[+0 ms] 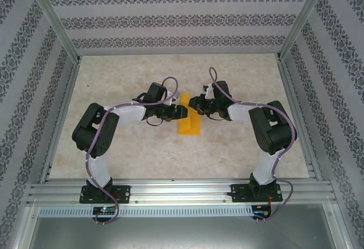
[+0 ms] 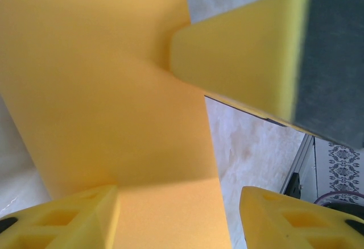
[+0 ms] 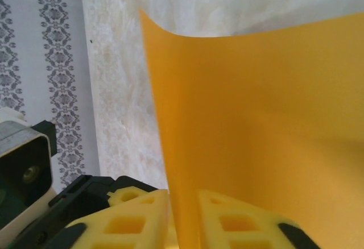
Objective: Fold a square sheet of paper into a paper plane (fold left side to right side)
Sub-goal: First fold in half a square sheet of paper at the center of the table.
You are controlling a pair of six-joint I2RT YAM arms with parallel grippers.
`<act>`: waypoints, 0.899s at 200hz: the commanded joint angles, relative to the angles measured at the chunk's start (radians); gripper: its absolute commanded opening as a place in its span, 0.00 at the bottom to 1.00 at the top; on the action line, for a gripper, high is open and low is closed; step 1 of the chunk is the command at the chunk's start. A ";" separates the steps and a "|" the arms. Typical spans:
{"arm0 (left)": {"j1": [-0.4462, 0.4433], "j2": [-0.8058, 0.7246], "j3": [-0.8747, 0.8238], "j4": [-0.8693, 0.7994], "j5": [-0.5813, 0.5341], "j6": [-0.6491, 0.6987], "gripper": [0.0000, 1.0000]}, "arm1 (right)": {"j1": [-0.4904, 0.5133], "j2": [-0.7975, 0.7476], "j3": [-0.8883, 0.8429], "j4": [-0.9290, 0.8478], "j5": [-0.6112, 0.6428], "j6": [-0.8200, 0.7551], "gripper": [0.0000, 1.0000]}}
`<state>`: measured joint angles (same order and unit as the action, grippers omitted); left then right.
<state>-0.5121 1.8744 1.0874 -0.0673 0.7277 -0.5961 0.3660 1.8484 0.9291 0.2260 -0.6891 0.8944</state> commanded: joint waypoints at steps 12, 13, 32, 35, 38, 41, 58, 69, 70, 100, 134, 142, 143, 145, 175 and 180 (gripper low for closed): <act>-0.008 -0.023 0.030 -0.011 -0.044 0.011 0.60 | -0.014 -0.013 0.023 -0.061 0.015 -0.067 0.04; -0.008 -0.024 0.030 -0.012 -0.047 0.012 0.60 | -0.014 -0.013 0.023 -0.062 0.017 -0.069 0.04; -0.008 -0.059 0.032 -0.068 -0.141 0.014 0.62 | -0.029 -0.029 0.026 -0.124 0.036 -0.118 0.01; -0.008 -0.063 0.032 -0.082 -0.161 0.013 0.62 | -0.032 -0.030 0.026 -0.134 0.040 -0.126 0.01; -0.008 -0.069 0.035 -0.099 -0.185 0.011 0.62 | -0.034 -0.033 0.027 -0.144 0.045 -0.133 0.01; -0.008 -0.072 0.037 -0.115 -0.211 0.007 0.63 | -0.036 -0.036 0.026 -0.151 0.050 -0.140 0.01; -0.008 -0.075 0.069 -0.233 -0.343 -0.009 0.64 | -0.049 -0.044 0.029 -0.194 0.073 -0.174 0.02; -0.009 -0.061 0.088 -0.265 -0.380 -0.027 0.64 | -0.054 -0.043 0.033 -0.221 0.083 -0.195 0.03; -0.009 -0.059 0.089 -0.266 -0.381 -0.027 0.64 | -0.054 -0.042 0.033 -0.223 0.083 -0.196 0.03; -0.036 0.011 0.143 -0.277 -0.376 -0.064 0.65 | -0.059 -0.029 0.048 -0.260 0.096 -0.225 0.04; -0.070 0.087 0.224 -0.326 -0.404 -0.105 0.64 | -0.062 -0.020 0.065 -0.300 0.122 -0.255 0.05; -0.078 0.099 0.241 -0.335 -0.408 -0.112 0.64 | -0.061 -0.017 0.066 -0.303 0.125 -0.258 0.05; -0.080 0.100 0.242 -0.337 -0.408 -0.112 0.64 | -0.061 -0.017 0.067 -0.304 0.125 -0.258 0.06; -0.081 0.102 0.246 -0.339 -0.410 -0.113 0.63 | -0.061 -0.016 0.067 -0.305 0.126 -0.259 0.06; -0.095 0.142 0.297 -0.395 -0.446 -0.132 0.60 | -0.062 -0.004 0.069 -0.314 0.141 -0.265 0.07; -0.097 0.146 0.301 -0.397 -0.447 -0.135 0.60 | -0.062 -0.002 0.068 -0.313 0.142 -0.265 0.08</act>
<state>-0.5972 2.0033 1.3388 -0.3923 0.3252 -0.6941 0.3069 1.8439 0.9733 -0.0708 -0.5755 0.6590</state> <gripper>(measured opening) 0.606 0.074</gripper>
